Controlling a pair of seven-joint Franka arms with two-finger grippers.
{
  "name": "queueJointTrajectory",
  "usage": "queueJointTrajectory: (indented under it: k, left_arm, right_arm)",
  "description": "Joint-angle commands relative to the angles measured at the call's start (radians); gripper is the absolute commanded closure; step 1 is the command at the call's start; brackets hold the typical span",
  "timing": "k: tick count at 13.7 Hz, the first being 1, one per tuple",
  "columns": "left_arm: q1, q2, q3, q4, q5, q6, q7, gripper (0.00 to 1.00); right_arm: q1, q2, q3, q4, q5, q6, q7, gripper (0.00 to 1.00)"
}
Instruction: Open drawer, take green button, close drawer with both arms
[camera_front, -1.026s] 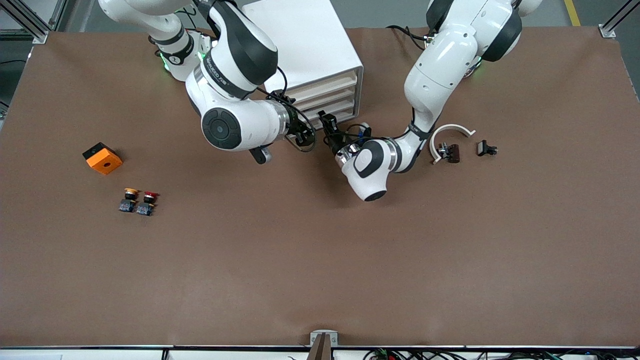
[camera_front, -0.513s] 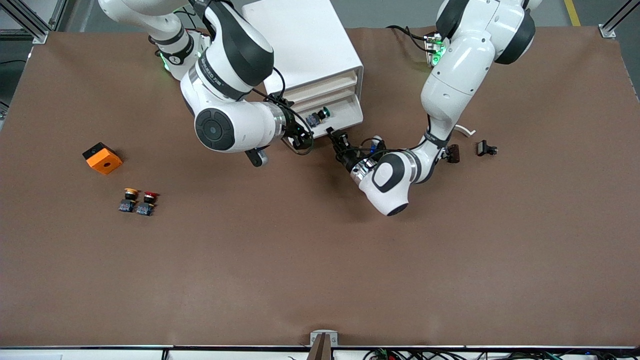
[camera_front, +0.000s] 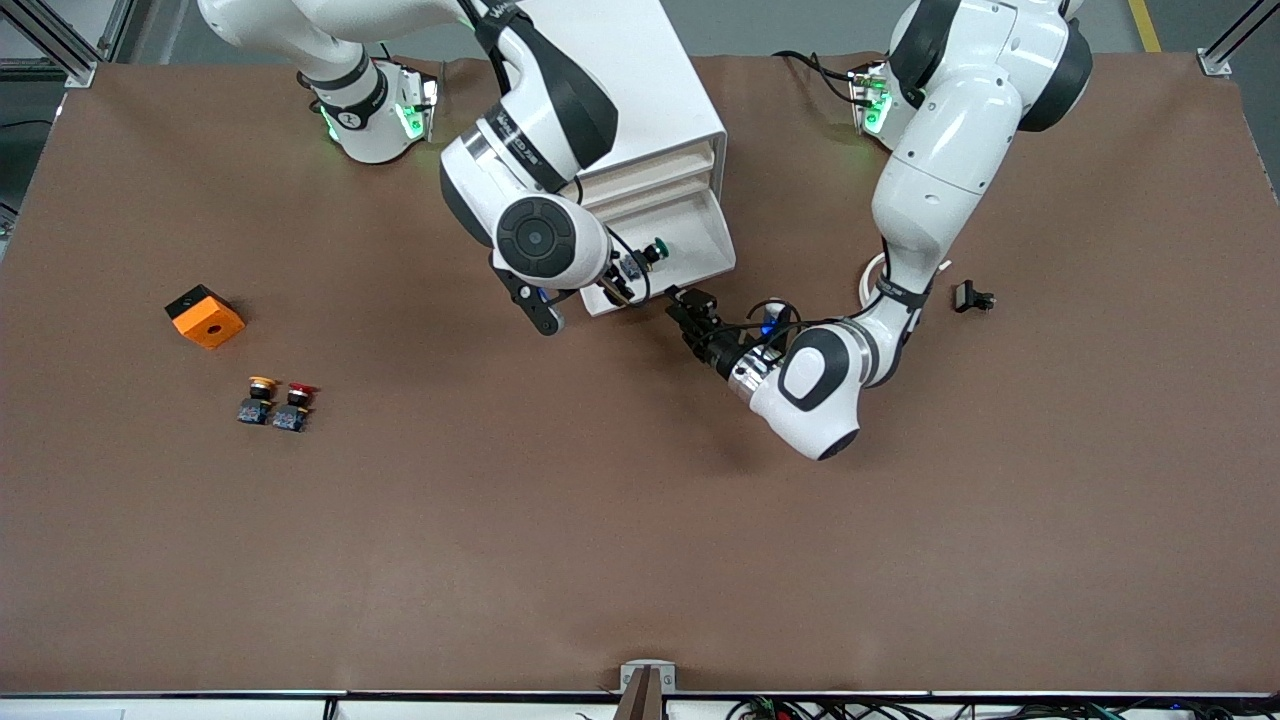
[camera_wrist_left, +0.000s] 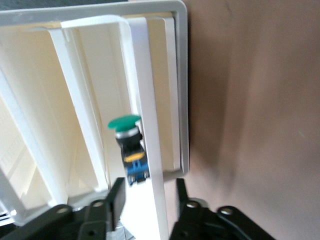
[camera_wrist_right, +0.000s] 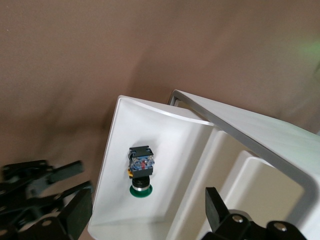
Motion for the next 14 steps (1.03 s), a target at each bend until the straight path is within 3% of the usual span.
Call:
queueJointTrajectory:
  k: [1, 4, 7, 14]
  left_arm:
    - [0.014, -0.002, 0.040, 0.089, 0.002, -0.013, 0.016, 0.00]
    - [0.021, -0.053, 0.076, 0.142, 0.057, -0.024, 0.059, 0.00]
    - [0.029, -0.068, 0.103, 0.189, 0.229, -0.022, 0.172, 0.00]
    - [0.017, -0.251, 0.229, 0.188, 0.609, -0.006, 0.603, 0.00]
  right_arm:
    - [0.027, -0.008, 0.001, -0.061, -0.021, 0.067, 0.012, 0.00]
    - [0.056, -0.006, -0.001, -0.113, -0.021, 0.134, 0.012, 0.00]
    - [0.089, 0.017, 0.001, -0.125, -0.021, 0.157, 0.010, 0.00]
    - [0.108, 0.089, 0.001, -0.125, -0.026, 0.202, -0.006, 0.00]
